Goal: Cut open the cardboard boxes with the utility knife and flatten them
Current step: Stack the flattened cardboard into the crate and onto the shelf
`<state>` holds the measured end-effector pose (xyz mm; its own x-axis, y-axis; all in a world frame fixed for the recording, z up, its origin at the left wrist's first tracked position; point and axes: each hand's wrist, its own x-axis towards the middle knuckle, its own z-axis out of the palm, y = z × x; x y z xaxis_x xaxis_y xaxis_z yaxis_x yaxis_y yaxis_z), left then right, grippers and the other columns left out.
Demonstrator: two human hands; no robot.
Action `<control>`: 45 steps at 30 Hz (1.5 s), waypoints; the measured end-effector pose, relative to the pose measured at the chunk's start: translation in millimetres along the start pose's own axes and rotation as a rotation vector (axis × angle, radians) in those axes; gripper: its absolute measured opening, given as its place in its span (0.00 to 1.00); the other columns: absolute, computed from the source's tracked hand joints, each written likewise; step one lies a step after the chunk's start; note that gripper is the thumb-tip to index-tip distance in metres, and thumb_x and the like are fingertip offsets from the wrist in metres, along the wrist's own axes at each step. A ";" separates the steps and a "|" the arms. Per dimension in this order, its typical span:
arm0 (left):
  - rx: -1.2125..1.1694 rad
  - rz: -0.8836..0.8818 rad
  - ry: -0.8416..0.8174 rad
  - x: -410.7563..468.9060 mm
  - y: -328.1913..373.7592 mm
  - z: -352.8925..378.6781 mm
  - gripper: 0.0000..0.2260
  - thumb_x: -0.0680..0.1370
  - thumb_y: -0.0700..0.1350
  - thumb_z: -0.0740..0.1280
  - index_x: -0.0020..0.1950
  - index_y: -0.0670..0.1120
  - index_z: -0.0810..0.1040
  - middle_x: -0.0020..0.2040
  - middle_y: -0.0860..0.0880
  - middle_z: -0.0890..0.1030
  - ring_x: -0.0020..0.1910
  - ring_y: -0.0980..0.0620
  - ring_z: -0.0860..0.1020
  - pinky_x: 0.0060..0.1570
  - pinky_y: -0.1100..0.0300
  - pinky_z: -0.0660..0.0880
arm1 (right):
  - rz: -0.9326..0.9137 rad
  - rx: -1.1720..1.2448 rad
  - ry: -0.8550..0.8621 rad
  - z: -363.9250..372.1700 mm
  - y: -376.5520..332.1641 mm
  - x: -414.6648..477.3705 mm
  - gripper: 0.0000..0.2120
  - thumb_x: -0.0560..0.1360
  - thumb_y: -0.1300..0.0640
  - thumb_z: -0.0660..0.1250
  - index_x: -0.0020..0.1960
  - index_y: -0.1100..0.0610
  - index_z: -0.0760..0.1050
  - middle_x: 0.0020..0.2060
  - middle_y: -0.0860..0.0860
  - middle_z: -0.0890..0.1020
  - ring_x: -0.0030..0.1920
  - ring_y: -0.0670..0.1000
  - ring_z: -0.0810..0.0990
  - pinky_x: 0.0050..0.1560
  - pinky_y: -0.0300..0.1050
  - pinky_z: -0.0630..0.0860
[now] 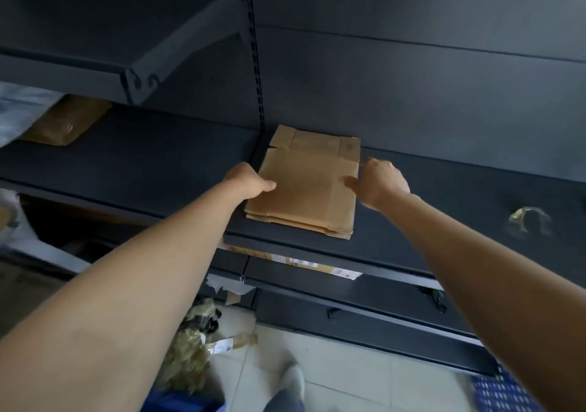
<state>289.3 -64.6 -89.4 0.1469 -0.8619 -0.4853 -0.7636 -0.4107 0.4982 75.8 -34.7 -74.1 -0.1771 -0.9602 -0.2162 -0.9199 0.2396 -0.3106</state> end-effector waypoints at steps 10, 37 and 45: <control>-0.181 -0.139 -0.065 46.1 -12.7 26.6 0.30 0.76 0.54 0.69 0.71 0.38 0.66 0.71 0.41 0.69 0.68 0.42 0.70 0.61 0.53 0.68 | 0.230 0.311 -0.209 38.4 5.7 31.2 0.16 0.77 0.50 0.62 0.56 0.61 0.71 0.42 0.52 0.75 0.37 0.49 0.74 0.35 0.42 0.71; -0.594 -0.325 -0.148 52.5 0.9 46.3 0.18 0.80 0.55 0.62 0.60 0.42 0.75 0.53 0.42 0.81 0.49 0.42 0.80 0.50 0.45 0.78 | 0.666 0.977 -0.079 12.2 64.2 37.8 0.06 0.78 0.59 0.65 0.52 0.60 0.72 0.46 0.54 0.76 0.48 0.53 0.76 0.59 0.51 0.74; -0.632 -0.317 -0.145 47.7 4.5 53.6 0.18 0.79 0.52 0.64 0.59 0.39 0.74 0.54 0.43 0.80 0.54 0.42 0.79 0.56 0.48 0.76 | 0.704 0.950 0.039 6.6 76.5 37.8 0.13 0.80 0.62 0.56 0.36 0.58 0.64 0.34 0.51 0.67 0.33 0.47 0.66 0.31 0.33 0.67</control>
<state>259.1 -91.6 -148.8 0.1823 -0.6425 -0.7442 -0.1821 -0.7659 0.6166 1.0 -51.8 -112.2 -0.5668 -0.5734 -0.5916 0.0106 0.7129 -0.7012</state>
